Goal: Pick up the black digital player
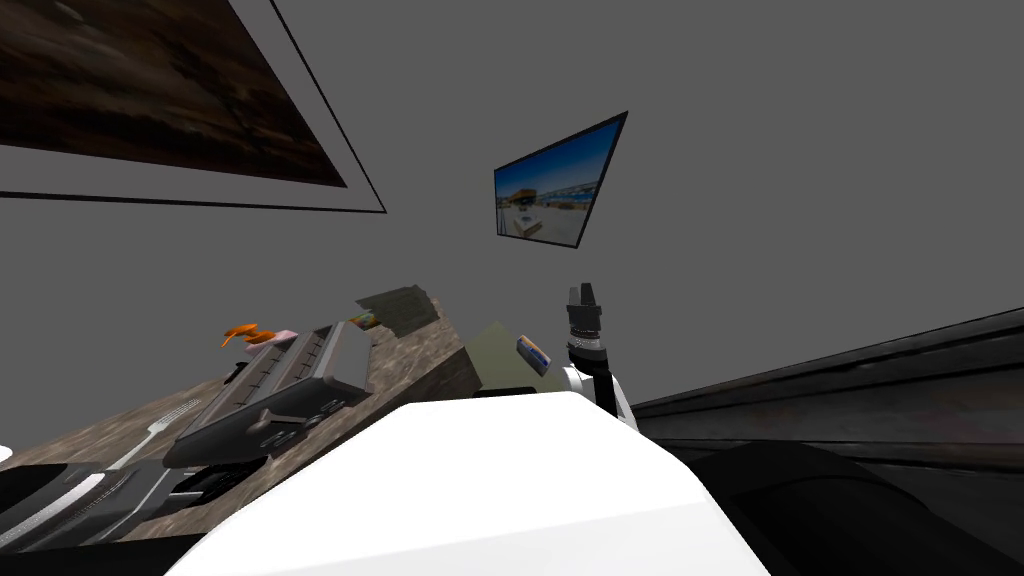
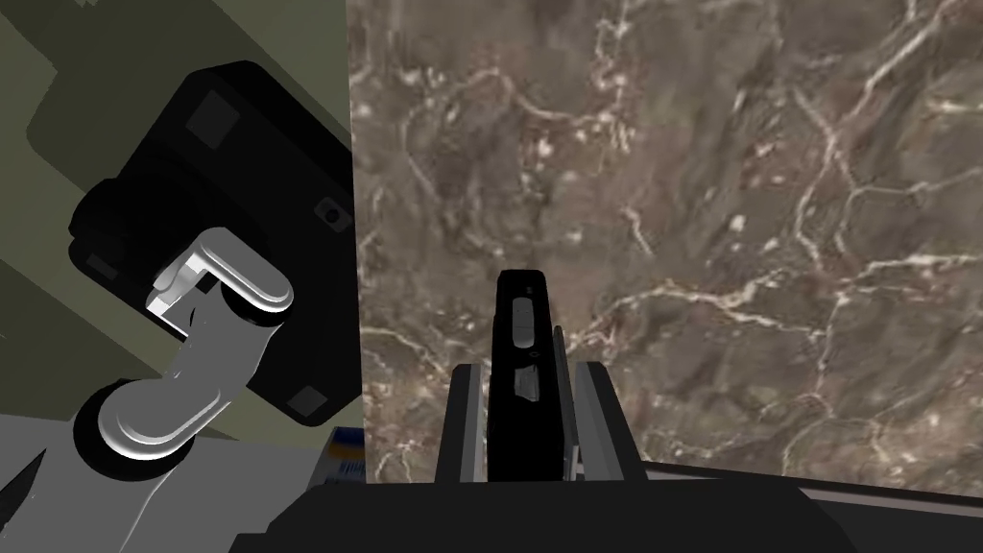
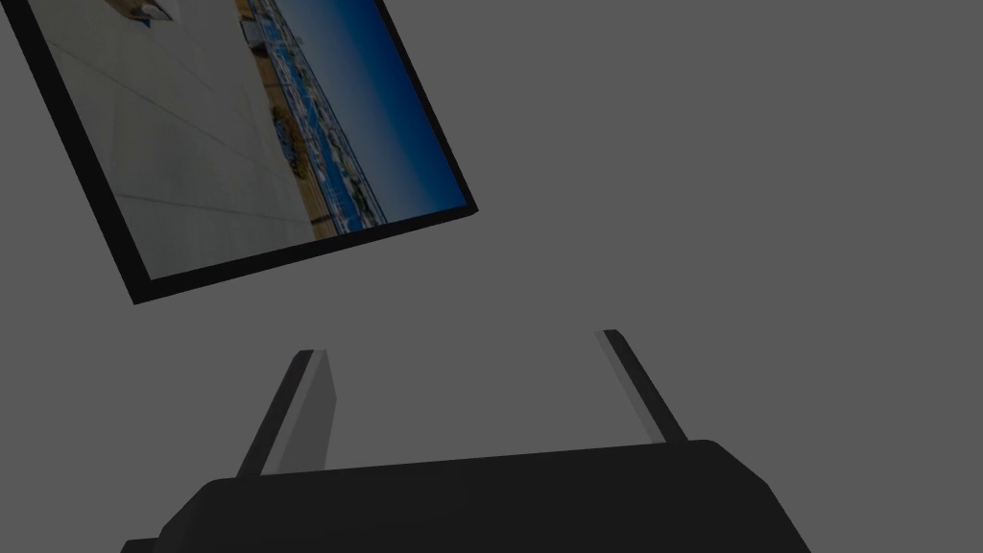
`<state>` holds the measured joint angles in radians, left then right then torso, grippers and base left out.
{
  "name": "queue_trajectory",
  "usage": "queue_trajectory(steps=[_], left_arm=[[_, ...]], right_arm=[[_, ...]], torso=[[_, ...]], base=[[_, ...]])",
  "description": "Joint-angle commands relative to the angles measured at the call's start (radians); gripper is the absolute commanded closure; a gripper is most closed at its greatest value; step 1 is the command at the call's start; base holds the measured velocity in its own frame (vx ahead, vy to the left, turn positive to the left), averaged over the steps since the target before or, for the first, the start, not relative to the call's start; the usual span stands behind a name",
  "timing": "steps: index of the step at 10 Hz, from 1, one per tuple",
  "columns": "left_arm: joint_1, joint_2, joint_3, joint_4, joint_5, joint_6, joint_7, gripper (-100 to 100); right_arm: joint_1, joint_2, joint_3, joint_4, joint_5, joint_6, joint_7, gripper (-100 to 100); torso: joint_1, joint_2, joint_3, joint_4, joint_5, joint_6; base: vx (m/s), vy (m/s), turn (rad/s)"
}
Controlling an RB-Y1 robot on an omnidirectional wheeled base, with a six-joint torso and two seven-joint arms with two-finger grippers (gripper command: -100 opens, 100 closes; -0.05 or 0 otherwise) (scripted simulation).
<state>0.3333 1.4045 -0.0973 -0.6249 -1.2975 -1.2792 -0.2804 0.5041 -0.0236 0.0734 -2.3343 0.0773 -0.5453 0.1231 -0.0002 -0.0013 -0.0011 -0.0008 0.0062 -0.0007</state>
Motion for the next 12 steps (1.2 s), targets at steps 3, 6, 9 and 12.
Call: queue_trajectory(steps=[3,6,9,12], left_arm=[[0.015,0.012,-0.049,0.043,0.09,0.004,-0.046,100],[0.05,0.036,-0.131,0.11,0.189,0.016,-0.121,100],[0.067,0.048,-0.171,0.143,0.268,0.021,-0.159,100],[0.084,0.06,-0.212,0.169,0.345,0.027,-0.197,100]], right_arm=[[0.0,0.0,0.0,0.0,0.0,0.0,0.0,0],[0.0,0.0,0.0,0.0,0.0,0.0,0.0,0],[0.0,0.0,0.0,0.0,0.0,0.0,0.0,0],[0.0,0.0,0.0,0.0,0.0,0.0,0.0,0]], torso=[[0.0,-0.001,0.0,0.0,0.0,0.0],[0.0,0.0,0.0,0.0,0.0,0.0],[0.0,0.0,0.0,0.0,-0.001,0.0],[-0.001,0.0,0.0,0.0,-0.002,0.0]], base=[[0.021,-0.013,-0.035],[0.019,-0.013,-0.069],[0.015,-0.01,-0.037],[0.016,-0.01,-0.042]])
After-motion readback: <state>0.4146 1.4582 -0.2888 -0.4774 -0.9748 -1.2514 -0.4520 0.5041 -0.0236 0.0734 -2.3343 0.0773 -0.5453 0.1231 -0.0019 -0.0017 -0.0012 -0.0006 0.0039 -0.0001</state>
